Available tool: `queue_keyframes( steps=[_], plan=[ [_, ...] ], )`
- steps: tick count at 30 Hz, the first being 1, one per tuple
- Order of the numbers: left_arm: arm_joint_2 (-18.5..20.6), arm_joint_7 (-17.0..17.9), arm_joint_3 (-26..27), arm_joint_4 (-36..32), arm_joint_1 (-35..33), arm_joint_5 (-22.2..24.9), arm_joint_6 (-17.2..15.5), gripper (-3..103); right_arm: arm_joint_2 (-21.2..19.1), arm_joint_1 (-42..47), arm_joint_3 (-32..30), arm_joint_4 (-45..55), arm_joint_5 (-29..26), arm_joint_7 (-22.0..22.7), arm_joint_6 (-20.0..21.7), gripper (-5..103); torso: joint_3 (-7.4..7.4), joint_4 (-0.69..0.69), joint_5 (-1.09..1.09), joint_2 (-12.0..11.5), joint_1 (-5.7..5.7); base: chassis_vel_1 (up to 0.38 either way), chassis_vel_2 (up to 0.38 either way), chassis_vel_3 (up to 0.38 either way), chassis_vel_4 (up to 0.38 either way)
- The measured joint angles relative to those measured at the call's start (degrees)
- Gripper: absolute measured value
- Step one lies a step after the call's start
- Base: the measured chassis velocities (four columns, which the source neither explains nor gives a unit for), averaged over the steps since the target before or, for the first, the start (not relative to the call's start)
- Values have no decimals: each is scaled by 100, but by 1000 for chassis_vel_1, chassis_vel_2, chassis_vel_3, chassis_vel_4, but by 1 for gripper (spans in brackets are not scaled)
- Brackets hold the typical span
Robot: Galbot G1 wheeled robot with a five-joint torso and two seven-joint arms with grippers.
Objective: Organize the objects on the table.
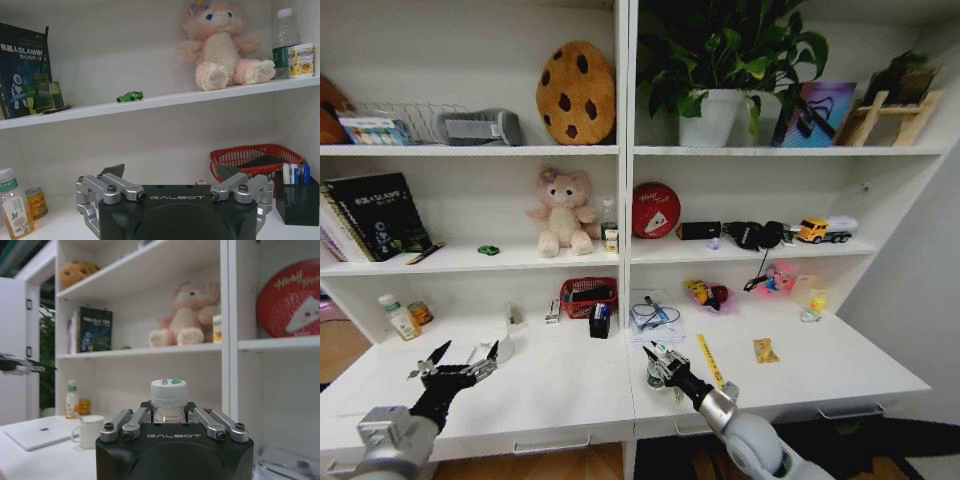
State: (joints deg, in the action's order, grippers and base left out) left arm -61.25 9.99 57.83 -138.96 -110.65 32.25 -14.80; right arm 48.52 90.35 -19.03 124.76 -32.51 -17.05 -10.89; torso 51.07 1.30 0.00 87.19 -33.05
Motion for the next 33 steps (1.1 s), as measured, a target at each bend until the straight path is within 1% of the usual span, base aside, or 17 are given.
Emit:
queue_keyframes(
  steps=[2, 3, 5, 8, 9, 10, 13, 14, 15, 18, 19, 21, 22, 24, 27, 31, 33],
  plan=[
    [0, 0, 0, 0, 0, 0, 0, 100, 120, 1260, -980, 480, 57, -681, -329, 27, -1, 4, -1, 0, 1, 0, 0, 0, 0],
    [0, 0, 0, 0, 0, 0, 0, 100, 120, 1260, -980, 480, 57, -681, -329, 27, -1, 4, -1, 0, 1, 0, 0, 0, 0],
    [0, 0, 0, 0, 0, 0, 0, 100, 428, 2504, -1682, 701, 270, -1186, -760, 27, -1, 4, 0, 1, 1, 0, 0, 0, 0],
    [0, 0, 0, 0, 0, 0, 0, 100, 557, 2900, -1864, 710, 374, -1365, -968, 27, -1, 3, -1, 1, 2, 0, 0, 0, 0],
    [0, 0, 0, 0, 0, 0, 0, 100, 720, 3405, -2074, 650, 517, -1577, -1321, 27, -1, 3, 0, 1, 2, 0, 0, 0, 0],
    [0, 0, 0, 0, 0, 0, 0, 100, 720, 3405, -2074, 650, 517, -1577, -1321, 27, -1, 3, 0, 1, 2, 0, 0, 0, 0],
    [0, 0, 0, 0, 0, 0, 0, 100, 977, 4136, -2425, 431, 653, -1928, -2027, 27, -1, 1, 0, 1, 2, 0, 0, 0, 0],
    [0, 0, 0, 0, 0, 0, 0, 100, 977, 4136, -2425, 431, 653, -1928, -2027, 27, -1, 1, 0, 1, 2, 0, 0, 0, 0],
    [0, 0, 0, 0, 0, 0, 0, 100, 1123, 4336, -2704, 243, 627, -2111, -2346, 27, -1, 2, -1, 1, 2, 0, 0, 0, 0],
    [0, 0, 0, 0, 0, 0, 0, 100, 1216, 4420, -2879, 78, 596, -2226, -2522, 27, -1, 1, 0, 1, 2, 0, 0, 0, 0],
    [0, 0, 0, 0, 0, 0, 0, 100, 1276, 4500, -3012, -141, 573, -2309, -2711, 27, -1, 1, 0, 1, 1, 0, 0, 0, 0],
    [0, 0, -1, 0, 0, 0, 0, 100, 1358, 4488, -2958, -851, 578, -2326, -3068, 27, 0, 0, 0, 1, 1, 0, 0, 0, 0],
    [0, 0, -1, 0, 0, 0, 0, 100, 1358, 4488, -2958, -851, 578, -2326, -3068, 27, 0, 0, 0, 1, 1, 0, 0, 0, 0],
    [0, 0, 0, 0, 0, 0, 0, 100, 1436, 4349, -2779, -1548, 704, -2333, -3356, 27, 0, 2, 3, 0, 1, 0, 0, 0, 0],
    [0, 0, 0, 0, 0, 0, 0, 100, 1478, 4170, -2478, -2156, 817, -2234, -3509, 27, 0, 2, 1, 0, 1, 0, 0, 0, 0],
    [0, 0, 0, 0, 0, 0, 0, 100, 1493, 3953, -2269, -2564, 882, -2124, -3526, 27, 0, 2, 0, 0, 1, 0, 0, 0, 0],
    [0, 0, -1, 0, 0, 0, 0, 100, 1478, 3576, -2047, -3292, 995, -1952, -3526, 27, 0, 1, 1, 0, 0, 0, 0, 0, 0]
  ],
)
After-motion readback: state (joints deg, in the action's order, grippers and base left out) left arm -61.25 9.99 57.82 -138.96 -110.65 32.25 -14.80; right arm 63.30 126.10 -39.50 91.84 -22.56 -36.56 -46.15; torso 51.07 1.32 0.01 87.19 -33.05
